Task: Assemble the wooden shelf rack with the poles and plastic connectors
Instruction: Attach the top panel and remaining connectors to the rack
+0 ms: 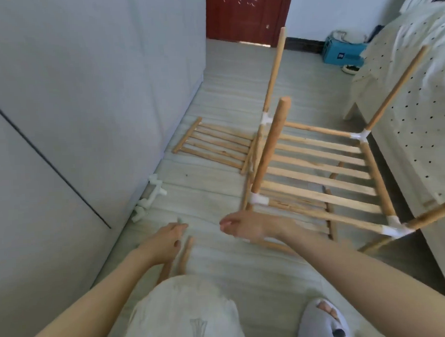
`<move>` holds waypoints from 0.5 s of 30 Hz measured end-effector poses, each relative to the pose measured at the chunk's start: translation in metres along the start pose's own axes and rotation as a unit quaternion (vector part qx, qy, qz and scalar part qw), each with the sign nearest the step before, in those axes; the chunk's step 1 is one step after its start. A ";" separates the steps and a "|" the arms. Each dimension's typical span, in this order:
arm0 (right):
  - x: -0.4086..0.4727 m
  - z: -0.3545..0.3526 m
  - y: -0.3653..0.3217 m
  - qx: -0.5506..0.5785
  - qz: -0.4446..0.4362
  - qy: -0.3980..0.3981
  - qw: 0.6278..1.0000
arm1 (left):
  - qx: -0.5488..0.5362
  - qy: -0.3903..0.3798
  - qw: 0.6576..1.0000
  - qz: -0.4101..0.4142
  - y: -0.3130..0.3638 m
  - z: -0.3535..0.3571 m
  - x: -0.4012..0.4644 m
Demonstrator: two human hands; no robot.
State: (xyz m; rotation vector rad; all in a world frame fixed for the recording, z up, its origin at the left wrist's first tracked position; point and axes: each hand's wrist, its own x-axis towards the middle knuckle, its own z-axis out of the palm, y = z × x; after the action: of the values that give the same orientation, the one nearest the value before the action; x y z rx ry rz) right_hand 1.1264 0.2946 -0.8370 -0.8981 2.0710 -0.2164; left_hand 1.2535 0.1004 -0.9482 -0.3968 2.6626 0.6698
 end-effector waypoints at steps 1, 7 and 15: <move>0.020 0.010 -0.004 0.008 -0.001 0.003 1.000 | -0.008 0.003 1.000 -0.010 -0.012 0.004 0.003; 0.140 0.072 0.013 -0.066 0.034 -0.069 0.995 | -0.044 0.043 0.986 -0.154 -0.084 0.036 0.040; 0.221 0.118 0.053 -0.129 0.038 -0.021 0.991 | -0.104 0.167 0.959 -0.202 -0.163 0.035 0.109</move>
State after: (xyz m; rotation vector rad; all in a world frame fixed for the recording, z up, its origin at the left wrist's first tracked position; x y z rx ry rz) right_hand 1.1036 0.2046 -1.0762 -0.9646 2.1206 0.1138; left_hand 1.2232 -0.0403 -1.0862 -1.1699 2.6864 0.8077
